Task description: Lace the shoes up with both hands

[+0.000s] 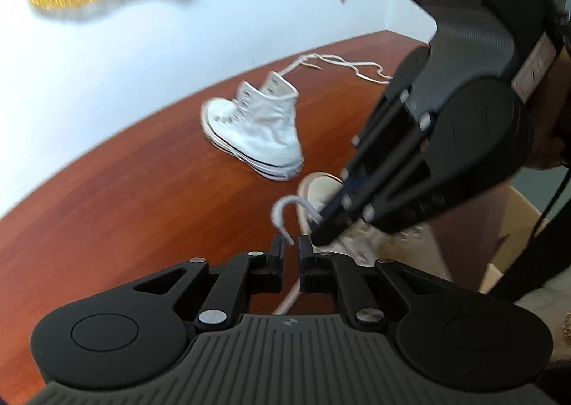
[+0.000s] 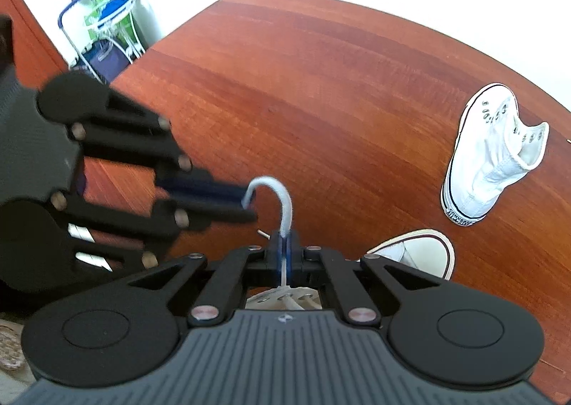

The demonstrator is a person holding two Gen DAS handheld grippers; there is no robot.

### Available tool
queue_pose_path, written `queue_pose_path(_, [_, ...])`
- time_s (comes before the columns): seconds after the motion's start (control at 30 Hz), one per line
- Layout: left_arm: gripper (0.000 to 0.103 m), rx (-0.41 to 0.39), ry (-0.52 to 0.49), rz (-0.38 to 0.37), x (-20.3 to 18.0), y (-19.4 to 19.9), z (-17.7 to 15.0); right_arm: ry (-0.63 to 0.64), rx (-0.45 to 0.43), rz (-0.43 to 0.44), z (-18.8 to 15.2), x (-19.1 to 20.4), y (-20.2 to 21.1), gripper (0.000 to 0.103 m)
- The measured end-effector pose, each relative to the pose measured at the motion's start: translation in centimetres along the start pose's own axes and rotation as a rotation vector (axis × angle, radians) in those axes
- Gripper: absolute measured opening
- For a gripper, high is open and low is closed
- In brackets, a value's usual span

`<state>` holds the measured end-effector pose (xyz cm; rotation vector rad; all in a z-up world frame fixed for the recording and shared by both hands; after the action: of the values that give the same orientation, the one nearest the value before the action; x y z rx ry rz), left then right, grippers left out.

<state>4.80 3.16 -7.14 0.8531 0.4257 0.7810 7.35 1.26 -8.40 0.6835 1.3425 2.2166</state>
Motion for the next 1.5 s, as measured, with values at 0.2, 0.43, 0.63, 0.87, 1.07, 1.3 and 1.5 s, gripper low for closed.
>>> queue_pose_path(0.2, [0.02, 0.032, 0.034, -0.076, -0.9, -1.2, -0.3, -0.034, -0.067, 0.022, 0.7, -0.2, 2.3, 0.002])
queue_pose_path(0.43, [0.02, 0.089, 0.126, -0.117, -0.1, -2.8, -1.5, -0.047, -0.099, 0.017, 1.1, -0.3, 3.4, 0.002])
queue_pose_path(0.63, [0.017, 0.078, 0.108, -0.124, -0.6, -2.8, -1.6, -0.042, -0.19, 0.045, 2.5, 0.4, 5.4, 0.002])
queue_pose_path(0.87, [0.017, -0.01, 0.148, -0.164, 0.1, -1.8, 0.0, -0.009, -0.202, 0.067, 3.4, 1.5, 6.0, 0.002])
queue_pose_path(1.07, [0.001, -0.02, 0.096, -0.129, -0.4, -2.5, 0.6, -0.008, -0.191, 0.063, 3.4, 1.7, 5.7, 0.002])
queue_pose_path(1.3, [0.001, -0.068, 0.091, -0.094, -0.3, -1.6, 0.8, -0.012, -0.168, -0.003, 2.6, 0.8, 5.2, 0.006])
queue_pose_path(1.5, [0.001, -0.124, 0.121, -0.09, 0.4, -0.1, 1.4, -0.053, -0.153, -0.058, 1.3, -1.0, 4.9, 0.041])
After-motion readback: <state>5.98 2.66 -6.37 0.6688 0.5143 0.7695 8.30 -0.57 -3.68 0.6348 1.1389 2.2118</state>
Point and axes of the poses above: each gripper's, at about its wrist camera, not at the fingertips, and y roughly against the way its jaws point, x to its left, z to its top, the point moved 8 cm from there along -y, roughly the way its jaws point, and after that the axes turned 6 degrees about x, right-handed, at the moved point
